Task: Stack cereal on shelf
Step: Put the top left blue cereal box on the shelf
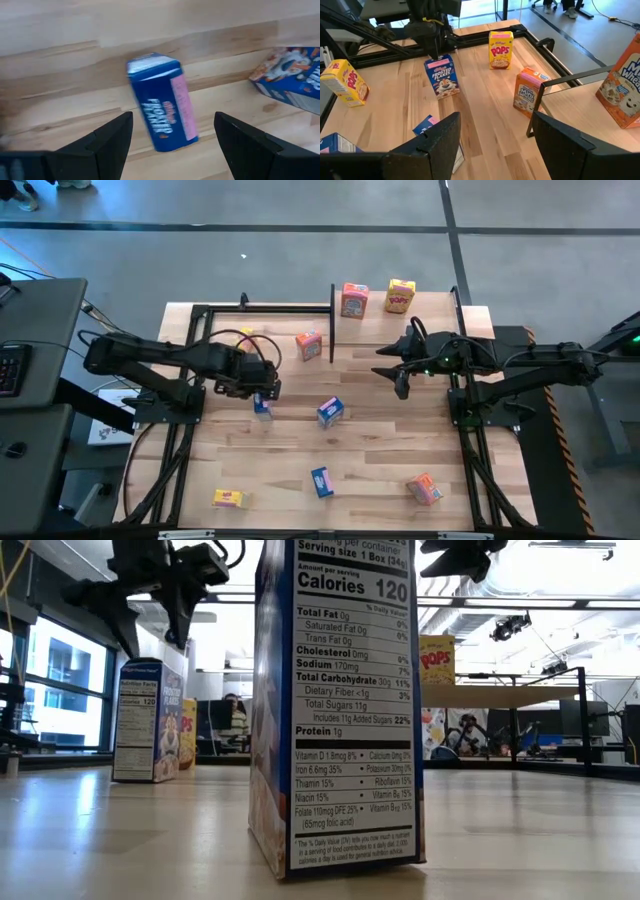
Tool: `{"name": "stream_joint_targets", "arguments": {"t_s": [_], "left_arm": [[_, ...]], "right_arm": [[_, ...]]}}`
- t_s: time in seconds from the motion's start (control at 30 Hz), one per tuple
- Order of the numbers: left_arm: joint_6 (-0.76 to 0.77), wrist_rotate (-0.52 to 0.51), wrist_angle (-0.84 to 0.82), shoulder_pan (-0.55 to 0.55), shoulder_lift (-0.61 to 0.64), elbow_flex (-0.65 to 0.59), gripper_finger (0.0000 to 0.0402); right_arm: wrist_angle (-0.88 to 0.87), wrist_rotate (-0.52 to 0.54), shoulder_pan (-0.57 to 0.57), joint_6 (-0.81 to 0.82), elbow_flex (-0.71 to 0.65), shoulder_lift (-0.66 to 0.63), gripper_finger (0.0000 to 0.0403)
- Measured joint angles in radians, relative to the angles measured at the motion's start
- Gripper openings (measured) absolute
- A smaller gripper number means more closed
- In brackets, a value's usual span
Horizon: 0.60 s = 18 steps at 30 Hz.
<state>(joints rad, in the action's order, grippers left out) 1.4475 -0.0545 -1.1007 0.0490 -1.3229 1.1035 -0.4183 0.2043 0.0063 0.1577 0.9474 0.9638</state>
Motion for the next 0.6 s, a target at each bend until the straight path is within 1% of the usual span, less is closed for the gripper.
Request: {"name": "stream_joint_targets", "arguments": {"t_s": [0.07, 0.23, 0.4, 0.6], "left_arm": [[0.0, 0.015, 0.027, 0.0, -0.002, -0.015, 0.027], [0.001, 0.032, 0.031, 0.0, -0.007, -0.041, 0.027], [0.001, 0.033, 0.034, 0.0, -0.007, -0.041, 0.027], [0.007, 0.031, 0.031, 0.0, -0.041, -0.04, 0.027]], "right_arm": [[0.0, 0.0, 0.0, 0.0, 0.0, 0.0, 0.0239], [0.0, 0.0, 0.0, 0.0, 0.0, 0.0, 0.0239], [0.0, -0.001, 0.0, 0.001, 0.0, 0.0, 0.0239], [-0.001, -0.001, 0.0, 0.002, 0.0, 0.0, 0.0239]]}}
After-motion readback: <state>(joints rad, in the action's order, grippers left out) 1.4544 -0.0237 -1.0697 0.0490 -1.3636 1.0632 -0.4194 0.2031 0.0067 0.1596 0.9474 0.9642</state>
